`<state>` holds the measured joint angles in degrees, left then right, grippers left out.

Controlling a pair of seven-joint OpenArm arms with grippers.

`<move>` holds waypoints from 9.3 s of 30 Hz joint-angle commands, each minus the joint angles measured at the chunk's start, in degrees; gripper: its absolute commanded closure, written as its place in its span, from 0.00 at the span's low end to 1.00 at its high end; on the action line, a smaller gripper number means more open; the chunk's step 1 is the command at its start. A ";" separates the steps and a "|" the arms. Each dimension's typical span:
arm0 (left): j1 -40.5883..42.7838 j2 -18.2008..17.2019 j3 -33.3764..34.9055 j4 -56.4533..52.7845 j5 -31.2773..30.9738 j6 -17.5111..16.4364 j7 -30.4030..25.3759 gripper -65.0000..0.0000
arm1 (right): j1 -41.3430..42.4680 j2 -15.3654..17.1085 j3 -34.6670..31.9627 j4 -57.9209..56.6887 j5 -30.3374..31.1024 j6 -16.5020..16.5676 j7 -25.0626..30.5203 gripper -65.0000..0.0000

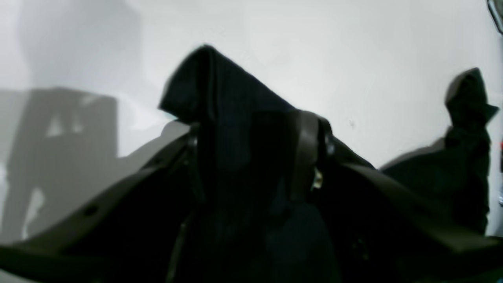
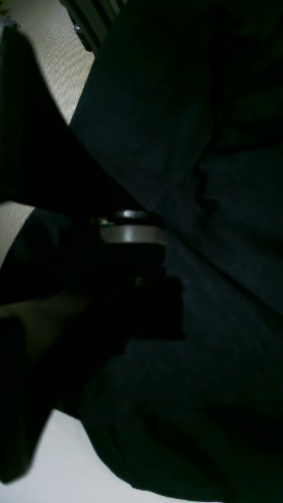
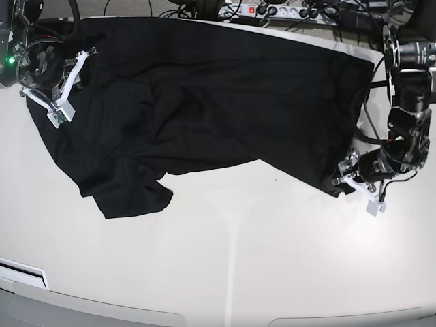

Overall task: Layout the t-shirt on the table in an organized manner, then fold the t-shirt properly
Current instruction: 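Drag the held shirt edge with the left gripper toward the hem, then pull the shirt ends apart with both grippers to stretch it lengthwise, then fold the shirt lengthwise into a long strip with both grippers, then regrasp the strip end with the right gripper and straighten it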

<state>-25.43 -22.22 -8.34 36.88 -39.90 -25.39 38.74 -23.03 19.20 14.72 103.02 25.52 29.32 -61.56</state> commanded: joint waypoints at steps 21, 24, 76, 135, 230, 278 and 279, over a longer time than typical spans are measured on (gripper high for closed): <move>-5.64 -0.96 -0.04 2.67 -0.31 -4.46 2.34 1.00 | 0.17 0.79 0.33 1.03 0.22 0.00 1.03 0.81; -7.96 -1.33 -0.04 2.67 -3.82 -8.33 6.10 1.00 | 0.17 0.79 0.33 1.03 0.22 0.00 1.79 0.81; -3.80 -13.33 -0.04 2.64 -13.57 -11.10 19.65 1.00 | 44.37 3.43 11.52 -59.28 3.67 -1.46 14.99 0.54; -10.93 -13.51 -0.04 2.64 -23.37 -14.61 26.91 1.00 | 41.53 8.46 11.52 -38.71 19.26 10.68 -3.93 1.00; 5.44 -15.76 0.07 2.60 -25.09 -14.05 31.95 0.46 | 40.83 -1.38 11.15 -61.31 14.51 10.08 9.01 0.56; 5.42 -15.89 0.04 2.60 -25.57 -14.03 30.25 0.46 | -11.74 0.74 11.15 3.67 49.37 10.68 -18.44 1.00; 5.40 -15.89 0.07 2.60 -25.55 -14.05 30.25 0.46 | -11.65 0.81 11.15 3.67 49.05 10.68 -18.44 1.00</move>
<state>-18.90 -36.56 -7.94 38.85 -64.29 -39.27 69.19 -34.61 19.07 25.56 105.80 73.47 39.70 -80.49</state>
